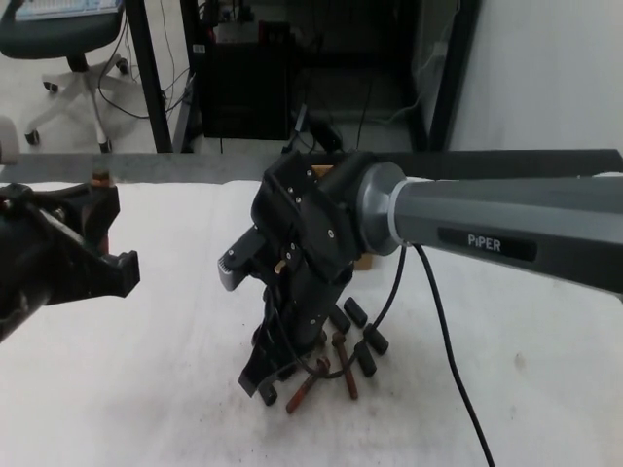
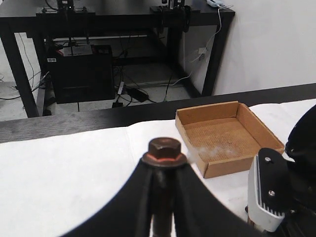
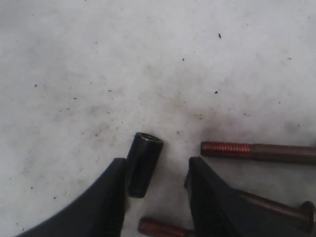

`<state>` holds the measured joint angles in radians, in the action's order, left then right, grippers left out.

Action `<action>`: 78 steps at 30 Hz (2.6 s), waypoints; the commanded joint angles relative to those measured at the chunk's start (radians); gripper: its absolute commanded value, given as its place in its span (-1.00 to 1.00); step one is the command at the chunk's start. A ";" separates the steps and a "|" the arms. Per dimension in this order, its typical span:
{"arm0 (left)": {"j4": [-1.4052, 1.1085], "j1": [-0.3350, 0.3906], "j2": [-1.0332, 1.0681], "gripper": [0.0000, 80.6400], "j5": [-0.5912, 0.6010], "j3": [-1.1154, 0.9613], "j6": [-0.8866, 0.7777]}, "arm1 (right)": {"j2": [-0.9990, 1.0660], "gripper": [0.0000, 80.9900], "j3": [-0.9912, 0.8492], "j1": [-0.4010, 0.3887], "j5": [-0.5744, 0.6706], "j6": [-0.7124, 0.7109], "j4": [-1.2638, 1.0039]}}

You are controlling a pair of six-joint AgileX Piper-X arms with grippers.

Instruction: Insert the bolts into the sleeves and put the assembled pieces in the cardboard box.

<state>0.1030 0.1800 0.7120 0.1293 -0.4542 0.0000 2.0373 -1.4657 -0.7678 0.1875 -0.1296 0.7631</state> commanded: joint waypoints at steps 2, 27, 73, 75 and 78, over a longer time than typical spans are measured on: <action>-0.010 -0.003 -0.010 -1.00 0.007 -0.012 0.000 | 0.015 -0.05 -0.010 -0.003 0.003 0.007 0.013; -0.011 -0.003 -0.010 -1.00 0.003 -0.012 0.076 | 0.057 -0.05 -0.008 -0.038 -0.018 0.033 -0.007; -0.011 -0.003 -0.010 -1.00 -0.002 -0.012 0.076 | 0.057 -0.97 -0.008 -0.038 -0.016 -0.003 -0.002; -0.011 -0.003 -0.010 -1.00 -0.002 -0.012 0.076 | 0.053 -0.99 -0.008 -0.036 -0.012 -0.002 -0.002; -0.024 -0.003 -0.010 -1.00 0.001 -0.012 0.076 | 0.024 -0.99 -0.008 -0.021 -0.012 0.016 0.002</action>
<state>0.1030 0.1800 0.7120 0.1293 -0.4542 0.0684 2.0838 -1.4706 -0.8002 0.1697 -0.1266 0.7466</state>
